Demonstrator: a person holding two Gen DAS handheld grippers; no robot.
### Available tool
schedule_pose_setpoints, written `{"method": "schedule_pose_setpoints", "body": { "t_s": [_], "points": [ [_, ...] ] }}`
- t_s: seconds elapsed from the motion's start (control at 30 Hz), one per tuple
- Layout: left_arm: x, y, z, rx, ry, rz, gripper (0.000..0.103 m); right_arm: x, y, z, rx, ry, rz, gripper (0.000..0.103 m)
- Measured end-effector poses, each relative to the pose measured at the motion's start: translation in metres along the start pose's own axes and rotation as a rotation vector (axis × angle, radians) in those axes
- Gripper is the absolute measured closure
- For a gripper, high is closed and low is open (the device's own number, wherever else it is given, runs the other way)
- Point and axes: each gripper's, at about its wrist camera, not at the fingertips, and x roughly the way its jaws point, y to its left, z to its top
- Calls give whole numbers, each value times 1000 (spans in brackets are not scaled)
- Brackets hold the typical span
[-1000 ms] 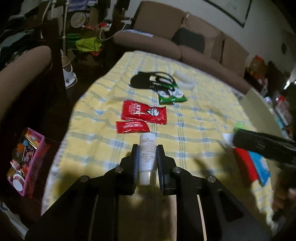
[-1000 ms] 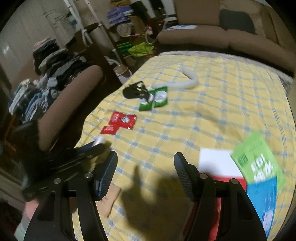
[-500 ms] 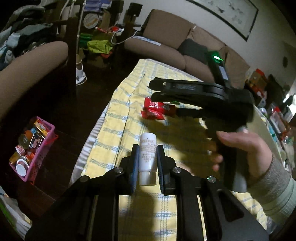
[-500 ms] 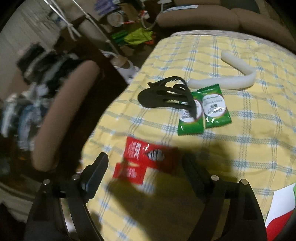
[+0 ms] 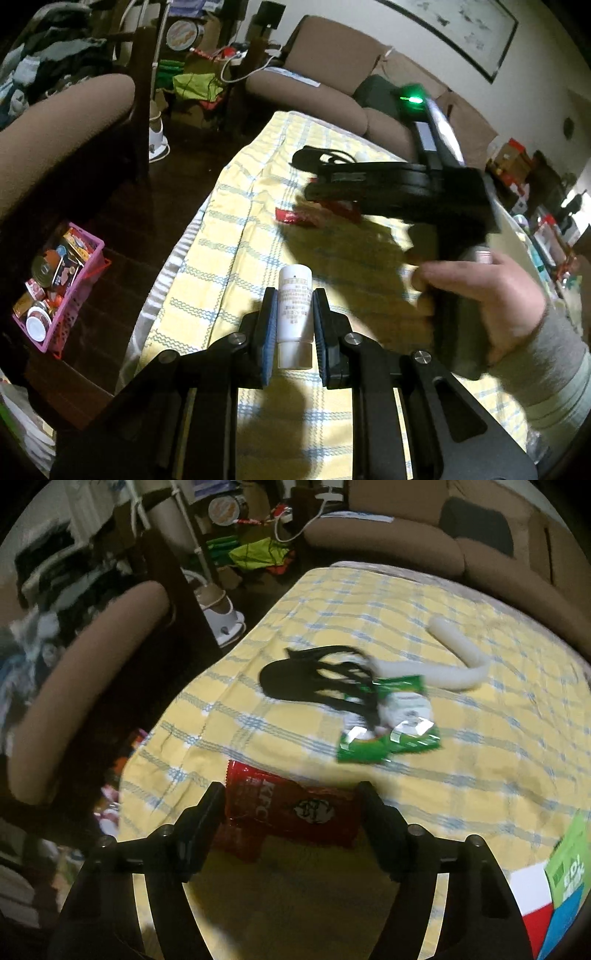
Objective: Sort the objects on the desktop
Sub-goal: 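Grasp the red KFC packet with the right gripper while the left gripper holds the tube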
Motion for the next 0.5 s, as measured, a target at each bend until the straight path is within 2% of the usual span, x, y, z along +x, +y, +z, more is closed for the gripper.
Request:
{"method": "schedule_pose_setpoints", "body": {
  "t_s": [0.17, 0.3, 0.4, 0.5],
  "points": [
    [-17, -34, 12, 51, -1, -17, 86, -63, -32, -10, 43, -3, 97, 29],
    [-28, -99, 27, 132, 6, -84, 86, -142, -81, -23, 69, -48, 131, 29],
    [-25, -173, 39, 206, 25, -170, 86, -200, -127, -24, 95, -94, 107, 29],
    [-13, -235, 50, 247, 46, -238, 86, -244, -178, -25, 127, -110, 43, 29]
  ]
}}
